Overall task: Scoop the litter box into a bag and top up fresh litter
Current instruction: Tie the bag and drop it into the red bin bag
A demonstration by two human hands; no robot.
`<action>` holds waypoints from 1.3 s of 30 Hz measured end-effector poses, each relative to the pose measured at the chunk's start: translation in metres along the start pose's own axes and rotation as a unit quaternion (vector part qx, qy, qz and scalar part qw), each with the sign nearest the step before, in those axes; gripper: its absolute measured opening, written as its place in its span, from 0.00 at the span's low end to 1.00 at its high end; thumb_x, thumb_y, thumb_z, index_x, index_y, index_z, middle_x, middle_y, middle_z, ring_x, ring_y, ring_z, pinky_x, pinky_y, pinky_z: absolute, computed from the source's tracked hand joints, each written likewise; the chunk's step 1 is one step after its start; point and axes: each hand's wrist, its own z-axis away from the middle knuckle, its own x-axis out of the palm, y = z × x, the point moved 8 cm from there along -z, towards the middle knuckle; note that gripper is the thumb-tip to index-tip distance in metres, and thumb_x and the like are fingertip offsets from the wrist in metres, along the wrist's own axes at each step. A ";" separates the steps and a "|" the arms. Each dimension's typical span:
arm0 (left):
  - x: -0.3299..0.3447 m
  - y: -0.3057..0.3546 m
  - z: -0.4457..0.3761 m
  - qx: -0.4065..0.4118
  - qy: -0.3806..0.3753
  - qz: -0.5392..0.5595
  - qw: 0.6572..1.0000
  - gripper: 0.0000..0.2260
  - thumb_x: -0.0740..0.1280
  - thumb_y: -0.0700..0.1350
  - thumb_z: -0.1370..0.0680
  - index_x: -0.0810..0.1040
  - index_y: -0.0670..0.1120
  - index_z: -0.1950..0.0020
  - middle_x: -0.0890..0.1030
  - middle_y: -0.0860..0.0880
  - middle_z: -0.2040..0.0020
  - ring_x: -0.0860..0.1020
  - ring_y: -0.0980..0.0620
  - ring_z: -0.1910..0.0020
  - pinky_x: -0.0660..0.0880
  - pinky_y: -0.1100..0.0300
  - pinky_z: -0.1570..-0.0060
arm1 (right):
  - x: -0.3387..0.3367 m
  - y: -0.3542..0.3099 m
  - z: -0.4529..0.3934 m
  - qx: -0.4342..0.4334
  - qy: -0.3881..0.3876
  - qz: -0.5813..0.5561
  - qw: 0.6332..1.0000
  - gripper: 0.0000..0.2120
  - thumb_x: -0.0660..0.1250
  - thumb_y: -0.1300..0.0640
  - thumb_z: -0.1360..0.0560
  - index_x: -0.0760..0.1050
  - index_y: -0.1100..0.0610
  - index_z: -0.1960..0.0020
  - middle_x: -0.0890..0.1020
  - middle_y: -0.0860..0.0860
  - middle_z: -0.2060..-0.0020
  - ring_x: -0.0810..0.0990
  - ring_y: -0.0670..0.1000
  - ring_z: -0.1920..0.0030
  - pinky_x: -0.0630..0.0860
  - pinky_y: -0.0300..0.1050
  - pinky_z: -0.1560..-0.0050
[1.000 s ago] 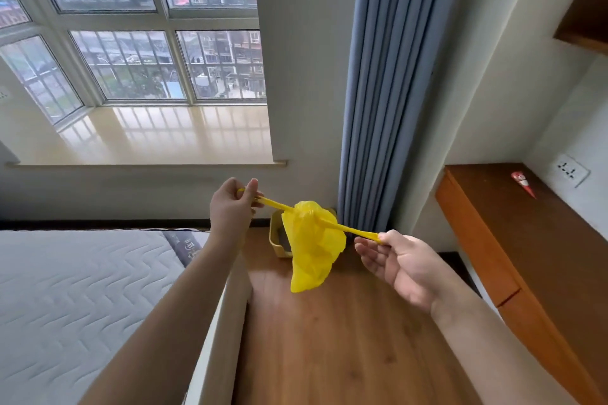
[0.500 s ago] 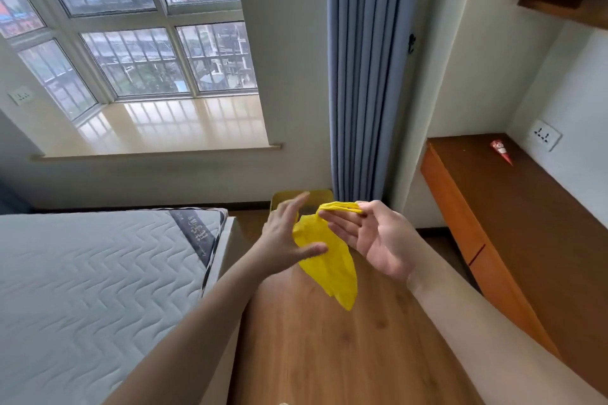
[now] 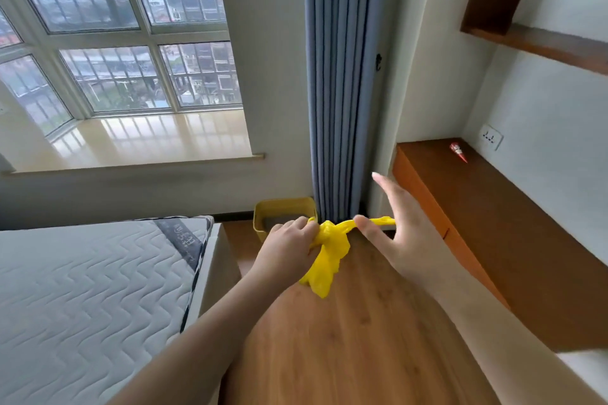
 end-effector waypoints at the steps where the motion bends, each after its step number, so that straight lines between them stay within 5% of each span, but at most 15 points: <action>1: -0.003 0.005 0.006 0.009 0.000 -0.008 1.000 0.13 0.62 0.54 0.20 0.74 0.48 0.40 0.77 0.50 0.48 0.77 0.49 0.48 0.71 0.56 0.48 | 0.007 -0.014 0.007 -0.033 -0.008 0.049 0.998 0.35 0.57 0.34 0.25 0.54 0.46 0.23 0.60 0.39 0.27 0.56 0.39 0.28 0.56 0.37 0.31; 5: -0.026 0.026 0.041 0.061 0.031 -0.026 0.997 0.14 0.65 0.50 0.22 0.77 0.44 0.41 0.80 0.46 0.47 0.79 0.45 0.47 0.75 0.51 0.48 | 0.050 -0.034 0.039 -0.018 -0.066 0.239 0.969 0.36 0.60 0.39 0.23 0.49 0.50 0.22 0.56 0.47 0.23 0.52 0.46 0.24 0.49 0.44 0.25; 10: -0.053 0.051 0.088 0.122 0.067 0.000 0.990 0.21 0.57 0.52 0.23 0.77 0.44 0.35 0.78 0.44 0.36 0.78 0.44 0.39 0.77 0.50 0.45 | 0.071 -0.045 0.086 0.041 -0.048 0.304 0.951 0.34 0.58 0.47 0.21 0.45 0.51 0.22 0.55 0.49 0.23 0.51 0.48 0.23 0.46 0.47 0.25; 13: -0.052 0.065 0.109 0.141 0.055 0.041 0.988 0.25 0.61 0.50 0.20 0.64 0.48 0.24 0.70 0.47 0.27 0.71 0.47 0.30 0.71 0.51 0.36 | 0.066 -0.054 0.118 0.056 -0.017 0.318 0.946 0.29 0.55 0.54 0.19 0.47 0.53 0.21 0.57 0.50 0.23 0.53 0.50 0.23 0.48 0.47 0.25; 18: -0.055 0.115 0.137 0.204 0.048 0.095 0.973 0.35 0.64 0.46 0.20 0.45 0.53 0.20 0.65 0.51 0.24 0.67 0.51 0.27 0.67 0.55 0.32 | 0.042 -0.056 0.176 0.102 0.008 0.353 0.930 0.29 0.54 0.49 0.18 0.47 0.54 0.22 0.58 0.52 0.23 0.55 0.52 0.24 0.51 0.49 0.26; 27: -0.054 0.246 0.181 0.295 0.023 0.044 0.954 0.28 0.65 0.52 0.21 0.62 0.47 0.23 0.68 0.48 0.25 0.66 0.46 0.26 0.63 0.45 0.30 | -0.046 -0.056 0.308 0.213 0.072 0.407 0.885 0.30 0.61 0.48 0.22 0.59 0.57 0.24 0.67 0.56 0.27 0.66 0.57 0.28 0.64 0.55 0.30; 39: -0.024 0.498 0.303 0.420 -0.076 0.098 0.899 0.23 0.53 0.49 0.16 0.54 0.49 0.21 0.58 0.48 0.21 0.54 0.46 0.22 0.58 0.47 0.27 | -0.156 -0.035 0.578 0.388 0.100 0.425 0.811 0.28 0.55 0.51 0.19 0.51 0.53 0.22 0.59 0.51 0.24 0.57 0.52 0.25 0.54 0.51 0.25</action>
